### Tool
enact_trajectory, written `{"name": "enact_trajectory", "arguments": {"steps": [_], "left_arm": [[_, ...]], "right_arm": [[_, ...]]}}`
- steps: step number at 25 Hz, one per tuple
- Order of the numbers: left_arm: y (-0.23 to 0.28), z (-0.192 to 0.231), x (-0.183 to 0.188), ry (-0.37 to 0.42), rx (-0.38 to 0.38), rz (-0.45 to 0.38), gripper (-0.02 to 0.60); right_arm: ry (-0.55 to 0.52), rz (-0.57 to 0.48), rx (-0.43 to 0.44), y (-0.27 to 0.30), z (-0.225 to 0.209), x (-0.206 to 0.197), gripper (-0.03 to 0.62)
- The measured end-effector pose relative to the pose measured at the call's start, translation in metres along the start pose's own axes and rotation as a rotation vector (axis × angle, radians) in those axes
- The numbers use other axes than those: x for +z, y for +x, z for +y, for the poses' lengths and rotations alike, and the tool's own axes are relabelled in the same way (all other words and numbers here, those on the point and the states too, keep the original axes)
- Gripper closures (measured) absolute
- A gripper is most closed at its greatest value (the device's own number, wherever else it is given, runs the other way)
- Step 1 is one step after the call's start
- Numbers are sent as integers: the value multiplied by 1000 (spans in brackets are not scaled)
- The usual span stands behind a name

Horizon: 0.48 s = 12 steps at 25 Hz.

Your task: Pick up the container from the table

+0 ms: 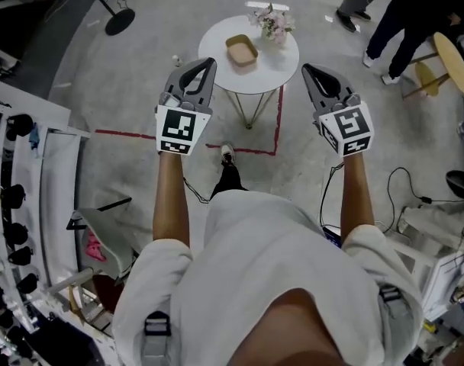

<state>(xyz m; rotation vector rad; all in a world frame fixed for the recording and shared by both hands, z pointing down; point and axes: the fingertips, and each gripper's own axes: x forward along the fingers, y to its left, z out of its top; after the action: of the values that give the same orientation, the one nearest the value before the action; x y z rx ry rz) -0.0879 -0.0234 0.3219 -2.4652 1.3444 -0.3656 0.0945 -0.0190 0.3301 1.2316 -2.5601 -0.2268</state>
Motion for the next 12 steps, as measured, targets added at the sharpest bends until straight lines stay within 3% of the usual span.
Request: {"name": "enact_trajectory", "arguments": {"steps": [12], "left_arm": [[125, 148, -66, -55, -108, 16, 571]], "right_arm": [[6, 61, -49, 191, -46, 26, 580]]}}
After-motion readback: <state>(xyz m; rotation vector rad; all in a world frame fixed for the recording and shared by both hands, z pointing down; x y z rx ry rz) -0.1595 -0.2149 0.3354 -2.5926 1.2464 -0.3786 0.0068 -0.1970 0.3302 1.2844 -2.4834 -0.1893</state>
